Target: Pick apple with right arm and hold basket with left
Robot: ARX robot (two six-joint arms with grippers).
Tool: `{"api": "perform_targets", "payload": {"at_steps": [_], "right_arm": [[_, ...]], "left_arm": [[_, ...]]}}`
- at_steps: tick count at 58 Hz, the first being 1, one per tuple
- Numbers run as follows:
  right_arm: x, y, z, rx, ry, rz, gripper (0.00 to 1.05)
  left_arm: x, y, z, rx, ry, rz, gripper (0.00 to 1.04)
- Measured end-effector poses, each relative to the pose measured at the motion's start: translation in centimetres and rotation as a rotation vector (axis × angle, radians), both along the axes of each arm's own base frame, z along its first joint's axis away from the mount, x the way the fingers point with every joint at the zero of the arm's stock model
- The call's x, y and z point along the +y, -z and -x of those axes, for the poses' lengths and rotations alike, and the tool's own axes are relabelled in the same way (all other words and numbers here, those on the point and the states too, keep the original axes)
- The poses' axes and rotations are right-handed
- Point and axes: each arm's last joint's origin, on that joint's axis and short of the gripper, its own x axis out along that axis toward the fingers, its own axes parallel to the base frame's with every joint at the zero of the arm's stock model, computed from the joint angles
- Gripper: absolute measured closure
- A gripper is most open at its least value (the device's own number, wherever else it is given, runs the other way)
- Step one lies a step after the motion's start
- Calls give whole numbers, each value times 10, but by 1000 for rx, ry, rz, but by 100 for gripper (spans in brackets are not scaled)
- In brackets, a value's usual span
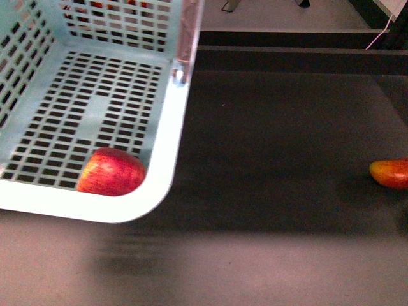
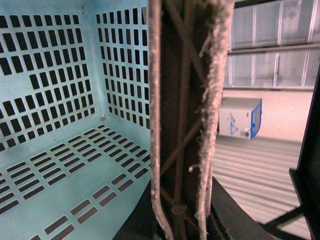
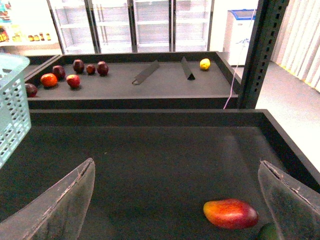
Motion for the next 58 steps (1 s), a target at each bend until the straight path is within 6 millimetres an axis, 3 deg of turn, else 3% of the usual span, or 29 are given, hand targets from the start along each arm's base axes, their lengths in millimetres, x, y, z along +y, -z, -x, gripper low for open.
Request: {"api": "perform_targets", "payload": {"at_steps": [22,41,58], "right_arm": [[0,0,0,0,0,0,9],[0,0,0,0,0,0,9],[0,0,0,0,0,0,9]], "left_arm": [[26,64,-1,81,-130,92,97],[43,113,-12,193,-127,80,97],[47,131,-16,227,-68,73,97]]}}
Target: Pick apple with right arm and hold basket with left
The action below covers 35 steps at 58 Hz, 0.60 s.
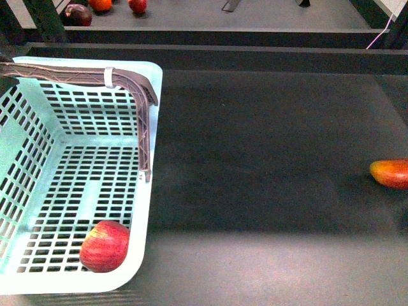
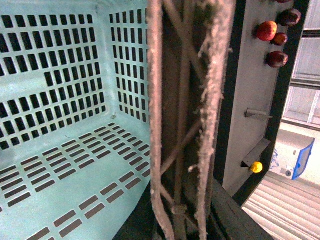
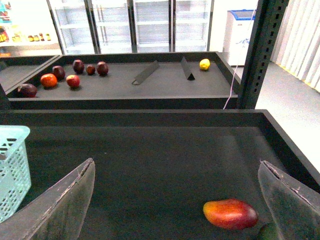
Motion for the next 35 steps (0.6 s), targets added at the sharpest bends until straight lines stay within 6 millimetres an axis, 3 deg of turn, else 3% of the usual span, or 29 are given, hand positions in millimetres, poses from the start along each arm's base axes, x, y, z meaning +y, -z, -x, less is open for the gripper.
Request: {"api": "perform_targets", "payload": {"at_steps": [14,23,35], "right_arm": [[0,0,0,0,0,0,9],[0,0,0,0,0,0,9],[0,0,0,0,0,0,9]], "left_arm": [[4,3,7,-11,9,12,94],[6,0,21,0,35,2,67],[7,-22,48,-31,33,-13,32]]}}
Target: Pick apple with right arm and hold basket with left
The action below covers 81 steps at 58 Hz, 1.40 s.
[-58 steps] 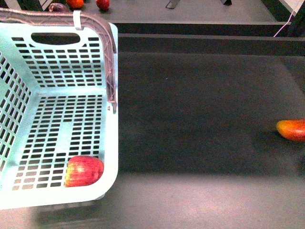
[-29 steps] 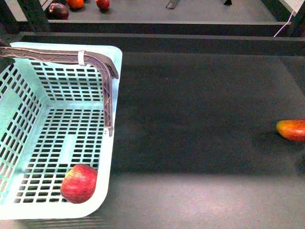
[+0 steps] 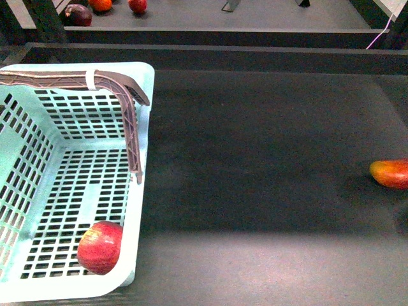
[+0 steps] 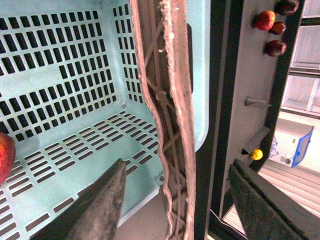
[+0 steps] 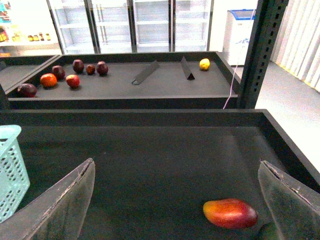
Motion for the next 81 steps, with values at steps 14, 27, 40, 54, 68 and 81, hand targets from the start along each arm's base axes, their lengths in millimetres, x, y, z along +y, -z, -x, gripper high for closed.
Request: {"api": "perform_targets", "payload": {"at_steps": [14,27,40,54,68,81], "right_arm": [[0,0,0,0,0,0,9],[0,0,0,0,0,0,9],[0,0,0,0,0,0,9],[0,0,0,0,0,0,9],[0,0,0,0,0,0,9],[0,0,0,0,0,0,9]], "left_arm": [[-2,-39,55,3,37,-123,7],[-4,-55,76,-36,61,-161,7],[-1,-41,79,-355,235,-453,24],[12,-29,105,-547,431,-1276,67],[24,-13,122,-528,491,-1393,101],[28,-3,136,-517,481,-1408,101]]}}
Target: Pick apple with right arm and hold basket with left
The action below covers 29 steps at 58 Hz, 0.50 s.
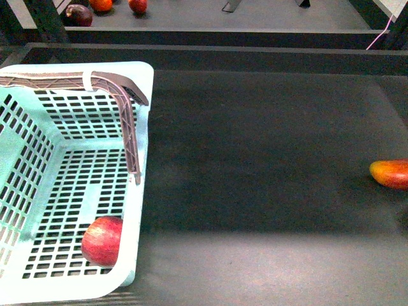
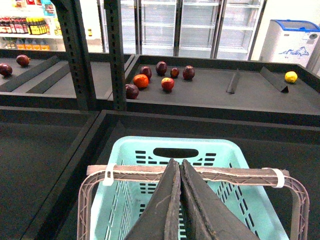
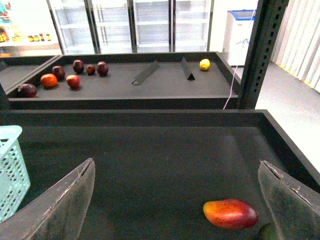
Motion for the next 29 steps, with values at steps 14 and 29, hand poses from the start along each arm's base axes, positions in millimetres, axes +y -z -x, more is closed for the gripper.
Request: {"api": "perform_targets", "payload": {"at_steps": [14,29], "right_arm": [[0,0,0,0,0,0,9],[0,0,0,0,0,0,9]], "left_arm": [[0,6,9,-15,0,-1,101],[0,8,16,-21,0,-3,101]]}}
